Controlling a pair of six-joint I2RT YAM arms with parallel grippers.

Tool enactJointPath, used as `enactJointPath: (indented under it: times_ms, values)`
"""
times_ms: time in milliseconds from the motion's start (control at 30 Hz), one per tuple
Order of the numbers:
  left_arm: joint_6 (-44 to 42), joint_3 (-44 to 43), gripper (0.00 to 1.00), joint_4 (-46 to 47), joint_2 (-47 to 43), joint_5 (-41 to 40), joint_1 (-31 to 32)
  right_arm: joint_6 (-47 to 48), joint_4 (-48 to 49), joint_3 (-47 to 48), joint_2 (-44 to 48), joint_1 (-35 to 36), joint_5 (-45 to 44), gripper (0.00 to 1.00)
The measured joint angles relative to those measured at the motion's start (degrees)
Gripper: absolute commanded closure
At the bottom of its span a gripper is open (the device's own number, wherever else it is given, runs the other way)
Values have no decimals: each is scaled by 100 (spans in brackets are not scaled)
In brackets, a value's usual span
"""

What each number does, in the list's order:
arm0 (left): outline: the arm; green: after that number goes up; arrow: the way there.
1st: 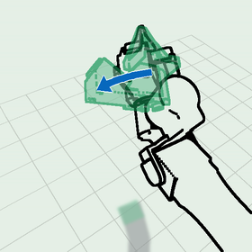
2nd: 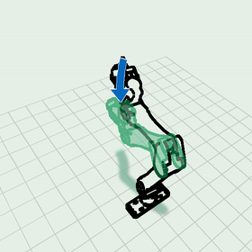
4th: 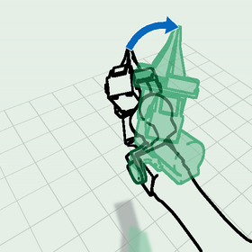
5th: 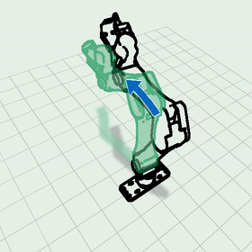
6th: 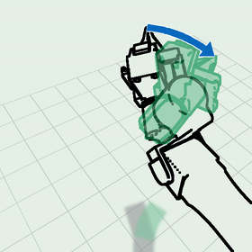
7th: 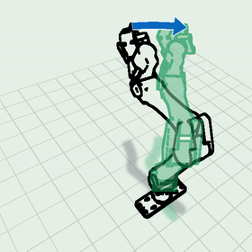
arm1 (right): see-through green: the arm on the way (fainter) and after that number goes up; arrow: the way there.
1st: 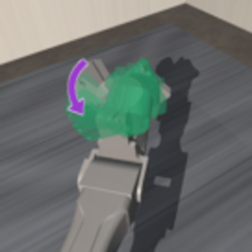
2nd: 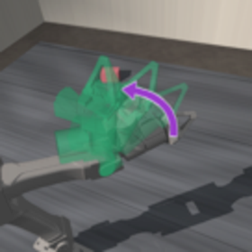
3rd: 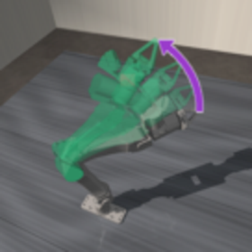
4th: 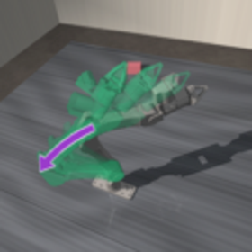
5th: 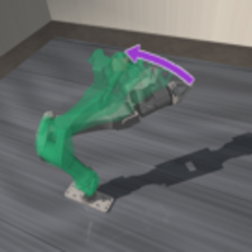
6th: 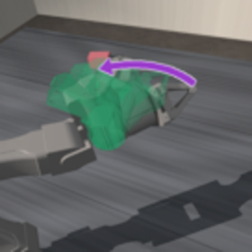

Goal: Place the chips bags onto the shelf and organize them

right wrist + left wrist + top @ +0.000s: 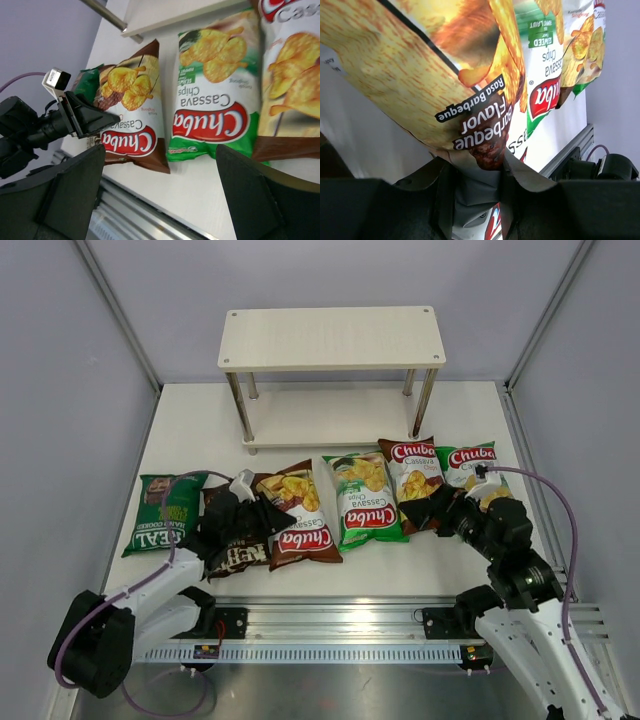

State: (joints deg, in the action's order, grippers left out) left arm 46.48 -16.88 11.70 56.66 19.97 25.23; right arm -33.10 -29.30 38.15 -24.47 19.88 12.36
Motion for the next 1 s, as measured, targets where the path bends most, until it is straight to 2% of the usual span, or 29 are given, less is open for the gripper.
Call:
enactJointPath:
  times_ms: [133,300,467,600,733,1000]
  values:
    - [140,63,87,-321,-772,-173,-2,-654,820,-682,-341,0,686,1]
    - [358,63,87,-498,-1825,-310,0,-1961,2546,-1755,-739,9,1563,1]
    - [680,2,85,-608,-2485,-389,0,-2839,3862,-2343,-1014,326,1862,1]
    - [977,-227,84,-542,-2697,-380,0,-2931,4642,-2317,-1158,1010,1814,1]
    - [1274,-483,82,-245,-2767,-352,0,-2887,5302,-2157,-1679,1709,1657,1]
    - [1941,-564,82,474,-2983,-354,13,-2109,5963,-1578,-2531,3250,588,1]
